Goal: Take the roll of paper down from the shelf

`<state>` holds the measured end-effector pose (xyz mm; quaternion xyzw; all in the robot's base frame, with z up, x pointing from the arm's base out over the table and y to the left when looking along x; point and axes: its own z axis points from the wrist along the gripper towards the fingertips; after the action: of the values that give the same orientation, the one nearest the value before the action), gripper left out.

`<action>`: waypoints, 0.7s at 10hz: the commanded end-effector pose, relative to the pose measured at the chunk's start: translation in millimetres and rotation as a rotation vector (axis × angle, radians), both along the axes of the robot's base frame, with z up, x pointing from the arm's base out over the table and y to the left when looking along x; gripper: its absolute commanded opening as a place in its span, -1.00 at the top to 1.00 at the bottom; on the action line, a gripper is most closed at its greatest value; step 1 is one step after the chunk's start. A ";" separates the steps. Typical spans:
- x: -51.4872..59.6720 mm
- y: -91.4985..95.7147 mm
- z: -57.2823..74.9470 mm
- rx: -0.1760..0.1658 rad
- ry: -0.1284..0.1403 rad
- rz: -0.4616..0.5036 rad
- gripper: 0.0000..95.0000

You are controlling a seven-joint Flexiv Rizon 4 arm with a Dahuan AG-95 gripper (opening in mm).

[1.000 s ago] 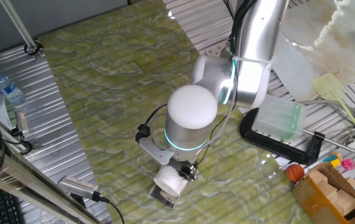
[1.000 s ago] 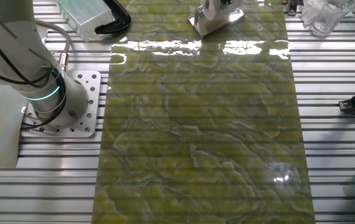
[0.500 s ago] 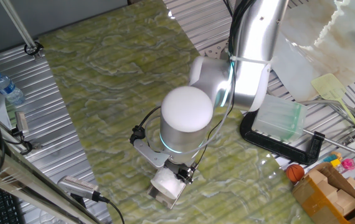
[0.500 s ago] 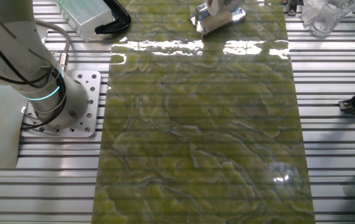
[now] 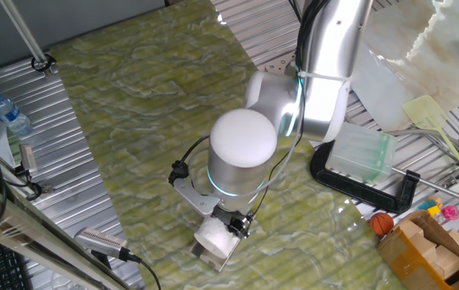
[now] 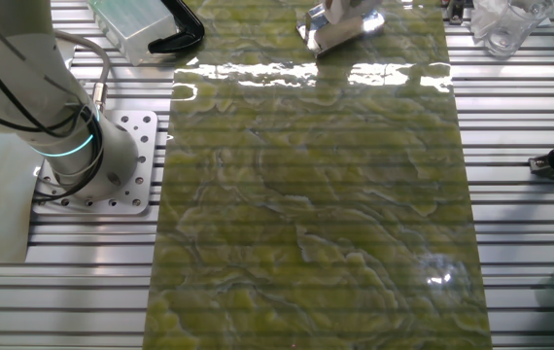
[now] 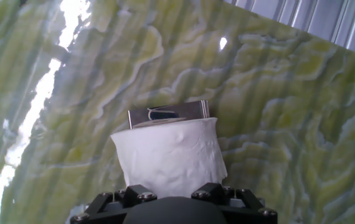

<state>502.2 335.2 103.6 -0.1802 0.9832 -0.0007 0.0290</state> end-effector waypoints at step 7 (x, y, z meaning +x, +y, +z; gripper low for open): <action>0.9 0.4 0.9 -0.029 0.110 -0.032 1.00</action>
<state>504.9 335.9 103.1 -0.1636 0.9862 -0.0054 -0.0235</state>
